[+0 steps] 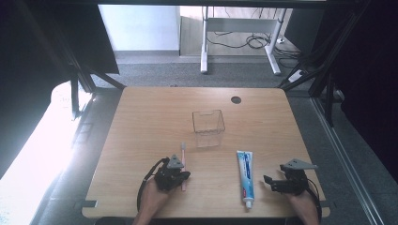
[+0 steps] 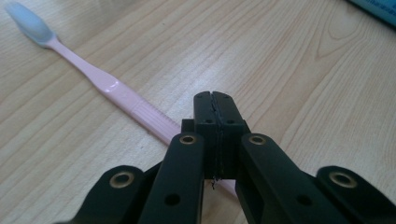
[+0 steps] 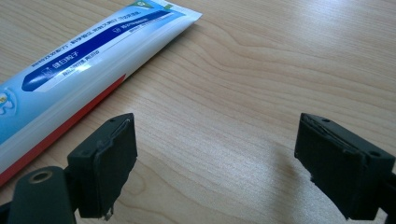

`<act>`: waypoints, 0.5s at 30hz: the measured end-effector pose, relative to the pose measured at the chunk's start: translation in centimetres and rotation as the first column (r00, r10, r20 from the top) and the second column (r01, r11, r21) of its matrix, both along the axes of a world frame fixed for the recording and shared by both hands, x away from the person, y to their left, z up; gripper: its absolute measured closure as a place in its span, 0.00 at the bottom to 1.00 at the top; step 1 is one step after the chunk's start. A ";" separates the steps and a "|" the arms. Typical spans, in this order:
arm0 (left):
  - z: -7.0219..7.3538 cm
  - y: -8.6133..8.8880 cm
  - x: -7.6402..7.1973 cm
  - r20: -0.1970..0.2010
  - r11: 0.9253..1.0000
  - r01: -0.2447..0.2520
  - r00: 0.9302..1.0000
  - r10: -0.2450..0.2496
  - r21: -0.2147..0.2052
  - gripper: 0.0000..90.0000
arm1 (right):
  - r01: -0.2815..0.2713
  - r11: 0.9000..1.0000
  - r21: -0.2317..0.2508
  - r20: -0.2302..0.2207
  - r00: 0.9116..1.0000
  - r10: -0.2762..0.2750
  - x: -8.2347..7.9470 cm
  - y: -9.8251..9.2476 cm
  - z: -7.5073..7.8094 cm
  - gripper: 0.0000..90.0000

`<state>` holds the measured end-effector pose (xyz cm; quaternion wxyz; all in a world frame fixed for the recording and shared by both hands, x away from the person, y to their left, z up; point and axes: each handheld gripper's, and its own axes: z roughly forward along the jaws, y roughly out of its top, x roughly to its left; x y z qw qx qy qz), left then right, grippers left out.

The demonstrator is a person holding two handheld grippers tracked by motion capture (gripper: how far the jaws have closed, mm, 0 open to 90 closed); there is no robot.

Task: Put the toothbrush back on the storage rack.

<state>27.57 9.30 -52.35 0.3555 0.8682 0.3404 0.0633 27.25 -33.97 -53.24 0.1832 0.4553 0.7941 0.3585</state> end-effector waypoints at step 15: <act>-0.4 0.6 -0.3 -0.015 0.998 -0.024 1.000 0.025 0.055 0.99 | 0.003 1.000 0.002 0.000 1.000 -0.003 0.0 -0.2 0.0 0.15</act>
